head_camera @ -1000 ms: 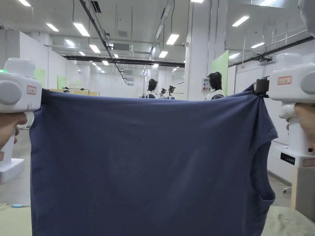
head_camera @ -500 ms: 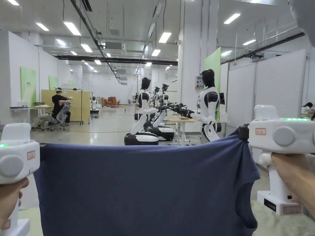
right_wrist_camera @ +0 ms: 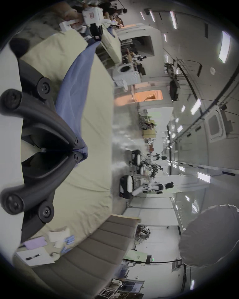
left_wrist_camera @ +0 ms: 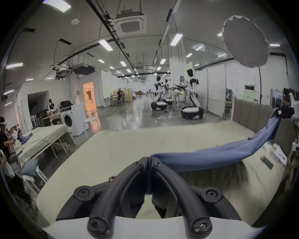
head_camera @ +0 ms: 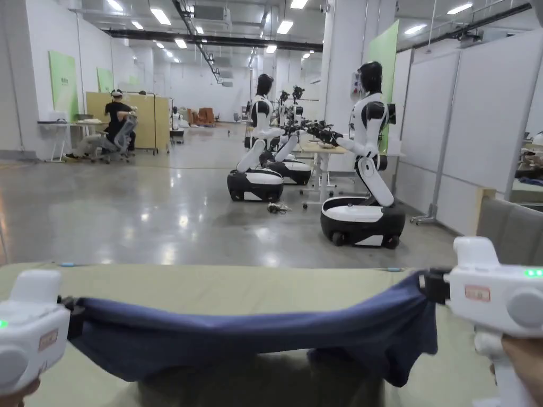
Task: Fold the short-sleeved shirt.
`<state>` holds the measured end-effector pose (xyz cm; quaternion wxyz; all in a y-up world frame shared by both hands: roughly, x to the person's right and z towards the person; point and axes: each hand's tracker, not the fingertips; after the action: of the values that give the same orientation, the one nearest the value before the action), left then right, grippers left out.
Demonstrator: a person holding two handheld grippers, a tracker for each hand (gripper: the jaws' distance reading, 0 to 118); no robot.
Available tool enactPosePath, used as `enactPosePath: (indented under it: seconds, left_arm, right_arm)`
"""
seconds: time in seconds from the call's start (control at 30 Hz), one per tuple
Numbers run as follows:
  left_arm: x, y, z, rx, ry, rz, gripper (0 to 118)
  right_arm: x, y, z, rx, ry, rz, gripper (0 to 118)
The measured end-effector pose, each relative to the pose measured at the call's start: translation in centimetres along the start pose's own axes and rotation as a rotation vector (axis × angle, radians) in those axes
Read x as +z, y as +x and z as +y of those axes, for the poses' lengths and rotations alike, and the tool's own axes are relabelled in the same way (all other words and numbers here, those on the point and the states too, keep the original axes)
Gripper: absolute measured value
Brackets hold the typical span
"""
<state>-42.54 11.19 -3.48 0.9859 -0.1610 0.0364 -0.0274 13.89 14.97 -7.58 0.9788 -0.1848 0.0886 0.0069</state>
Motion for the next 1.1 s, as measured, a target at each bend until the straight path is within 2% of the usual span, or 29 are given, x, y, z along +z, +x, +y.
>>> enactPosePath:
  seconds: [0.07,0.13,0.23,0.3,0.43,0.47,0.5,0.53,0.63,0.67,0.7,0.73,0.8,0.9,0.93,0.97,1.0,1.03,1.07,1.1]
  left_arm:
    - [1.6,0.0,-4.9,-0.022,-0.08,-0.015,5]
    - [2.4,-0.3,-10.4,-0.037,-0.17,-0.021,5]
    - [3.6,-0.2,-17.2,-0.084,-0.286,-0.034,5]
    - [4.4,0.4,-20.3,-0.187,-0.345,-0.044,5]
    - [4.6,-0.3,-23.2,-0.144,-0.39,-0.07,6]
    - [4.7,-0.6,-23.4,-0.125,-0.39,-0.077,13]
    - [4.8,-0.7,-23.3,-0.101,-0.379,-0.082,31]
    - [5.6,-0.9,-22.9,-0.093,-0.366,-0.095,54]
    - [7.7,-1.5,-21.5,-0.043,-0.342,-0.134,78]
    - [9.7,-1.1,-20.5,-0.012,-0.304,-0.144,99]
    - [11.7,-1.1,-19.8,0.014,-0.241,-0.17,102]
    - [13.4,-0.8,-19.3,0.021,-0.198,-0.162,102]
    - [16.4,0.0,-19.1,0.006,-0.149,-0.135,102]
    - [19.2,1.4,-19.9,-0.036,-0.095,-0.09,102]
    - [19.5,1.6,-20.4,-0.044,-0.094,-0.075,101]
    - [19.5,1.7,-20.7,-0.043,-0.113,-0.073,95]
    - [19.2,1.6,-20.9,-0.029,-0.163,-0.081,73]
    - [18.8,1.4,-21.1,-0.002,-0.197,-0.107,30]
    - [18.2,1.3,-21.4,0.008,-0.203,-0.078,4]
    - [17.6,1.6,-22.0,-0.027,-0.216,-0.03,4]
  right_arm:
    - [1.4,-0.3,-5.7,0.01,-0.065,0.017,2]
    - [2.3,-0.7,-11.7,-0.027,-0.145,0.051,2]
    - [2.2,-1.2,-19.3,-0.045,-0.27,0.049,2]
    - [2.4,-1.5,-22.8,-0.038,-0.323,0.04,2]
    - [2.8,-2.0,-26.6,-0.001,-0.358,0.026,2]
    - [2.6,-1.9,-26.7,-0.011,-0.362,0.021,2]
    - [2.8,-1.7,-26.8,-0.029,-0.354,0.018,9]
    - [3.1,-1.4,-26.7,-0.045,-0.325,0.021,29]
    - [5.0,-1.4,-25.0,-0.067,-0.217,0.065,66]
    - [6.1,-1.6,-24.4,-0.073,-0.178,0.086,113]
    - [8.0,-1.8,-23.4,-0.073,-0.06,0.13,117]
    - [11.1,-3.2,-22.0,-0.077,-0.076,0.121,114]
    - [13.9,-4.5,-21.5,-0.043,-0.034,0.111,118]
    - [16.2,-6.3,-21.4,0.002,-0.004,0.084,118]
    - [16.7,-6.8,-21.5,0.013,-0.018,0.084,117]
    - [17.2,-7.2,-21.8,0.017,-0.012,0.073,103]
    - [17.3,-7.5,-22.1,0.022,0.019,0.035,66]
    - [17.2,-7.9,-22.3,0.023,0.021,-0.001,8]
    - [16.4,-8.6,-22.8,0.017,0.001,-0.006,0]
    - [16.1,-8.5,-23.2,-0.023,-0.003,-0.048,0]
